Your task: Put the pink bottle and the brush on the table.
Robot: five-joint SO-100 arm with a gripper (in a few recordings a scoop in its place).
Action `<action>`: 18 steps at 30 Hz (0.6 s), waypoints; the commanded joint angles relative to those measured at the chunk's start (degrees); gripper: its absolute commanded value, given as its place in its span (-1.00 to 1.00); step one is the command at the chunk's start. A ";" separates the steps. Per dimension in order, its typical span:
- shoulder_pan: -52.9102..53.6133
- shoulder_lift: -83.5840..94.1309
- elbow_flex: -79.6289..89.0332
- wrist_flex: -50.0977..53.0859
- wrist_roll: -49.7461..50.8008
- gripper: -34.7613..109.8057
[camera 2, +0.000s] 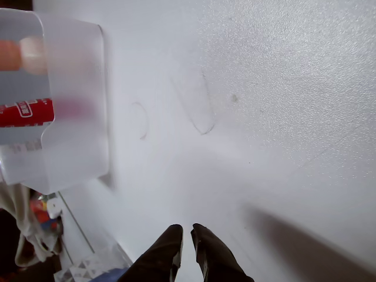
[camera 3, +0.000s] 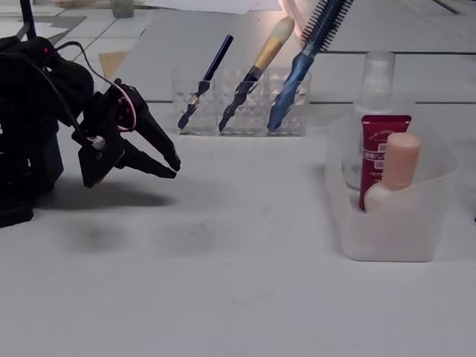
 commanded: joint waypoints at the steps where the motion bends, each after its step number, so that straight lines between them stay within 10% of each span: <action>1: 0.70 1.32 0.18 0.79 -1.23 -0.52; 18: 1.05 1.32 -10.20 6.77 -7.56 -0.52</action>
